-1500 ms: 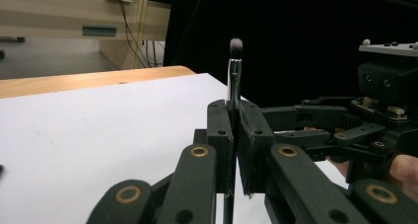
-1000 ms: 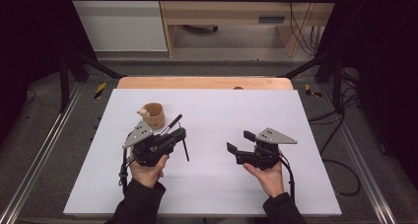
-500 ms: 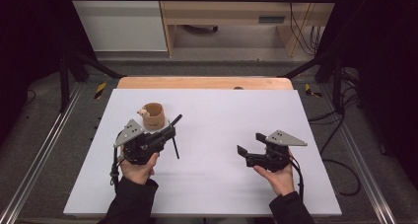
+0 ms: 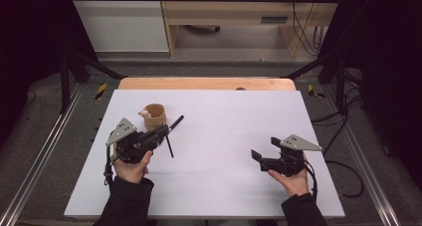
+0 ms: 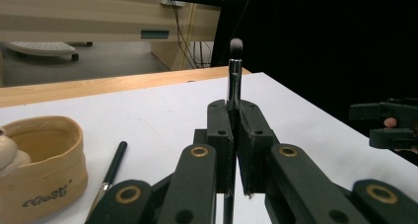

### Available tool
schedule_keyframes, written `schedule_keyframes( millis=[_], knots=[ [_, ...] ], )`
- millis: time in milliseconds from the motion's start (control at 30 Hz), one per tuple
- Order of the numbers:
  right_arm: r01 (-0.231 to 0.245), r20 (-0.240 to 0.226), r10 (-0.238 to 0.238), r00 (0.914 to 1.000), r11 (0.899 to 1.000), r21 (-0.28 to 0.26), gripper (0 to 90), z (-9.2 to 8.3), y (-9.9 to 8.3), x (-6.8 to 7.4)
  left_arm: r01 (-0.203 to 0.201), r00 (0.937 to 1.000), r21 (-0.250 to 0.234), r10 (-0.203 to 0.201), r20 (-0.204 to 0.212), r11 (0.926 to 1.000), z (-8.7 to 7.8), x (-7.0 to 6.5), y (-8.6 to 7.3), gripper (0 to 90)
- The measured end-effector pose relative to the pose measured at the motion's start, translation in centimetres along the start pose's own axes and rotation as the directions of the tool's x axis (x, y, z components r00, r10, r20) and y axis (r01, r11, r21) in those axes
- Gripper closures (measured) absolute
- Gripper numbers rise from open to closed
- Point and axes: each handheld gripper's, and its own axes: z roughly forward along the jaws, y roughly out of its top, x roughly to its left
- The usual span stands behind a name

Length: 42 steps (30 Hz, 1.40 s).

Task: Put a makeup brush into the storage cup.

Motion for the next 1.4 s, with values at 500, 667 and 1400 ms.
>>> schedule_keyframes(
  millis=[500,667,1400],
  knots=[
    [-0.006,0.048,0.004,0.9989,0.999,0.037,8.3,-0.8,-0.7,-0.9,0.009,0.9998,-0.016,-0.01,-0.02,0.9998,-0.6,0.6,0.6,84.5],
    [-0.013,0.057,0.011,0.9983,0.999,0.034,7.5,-1.2,-0.8,-1.0,0.006,0.9996,-0.02,-0.007,-0.026,0.9998,-0.6,0.7,1.0,84.5],
    [-0.012,0.067,0.011,0.9977,1.0,0.014,6.8,-1.8,-0.8,-1.4,-0.014,0.9973,-0.036,0.011,-0.072,0.9993,-1.4,2.6,3.2,84.5]
  ],
)
